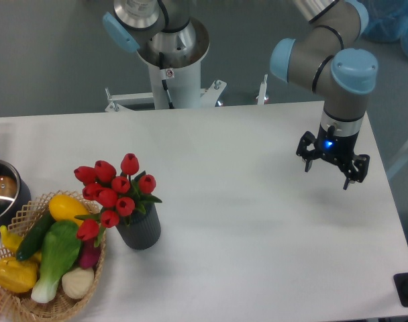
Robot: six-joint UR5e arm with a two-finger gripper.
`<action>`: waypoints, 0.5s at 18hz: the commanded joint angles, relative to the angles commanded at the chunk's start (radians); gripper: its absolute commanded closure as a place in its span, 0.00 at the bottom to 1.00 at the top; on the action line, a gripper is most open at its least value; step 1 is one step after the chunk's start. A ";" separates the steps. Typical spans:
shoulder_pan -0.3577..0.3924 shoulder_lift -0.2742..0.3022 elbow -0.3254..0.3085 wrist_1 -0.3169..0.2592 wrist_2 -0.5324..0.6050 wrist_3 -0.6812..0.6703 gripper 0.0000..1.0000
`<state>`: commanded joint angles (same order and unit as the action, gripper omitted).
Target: Pick up the flowers from the vase
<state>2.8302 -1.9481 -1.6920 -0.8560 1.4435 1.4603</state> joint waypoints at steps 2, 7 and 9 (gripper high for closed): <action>0.002 -0.003 0.002 0.002 0.008 0.006 0.00; 0.002 -0.012 0.012 0.000 0.038 0.000 0.00; 0.002 -0.011 0.003 0.000 0.041 -0.008 0.00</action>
<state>2.8317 -1.9589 -1.6888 -0.8560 1.4849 1.4527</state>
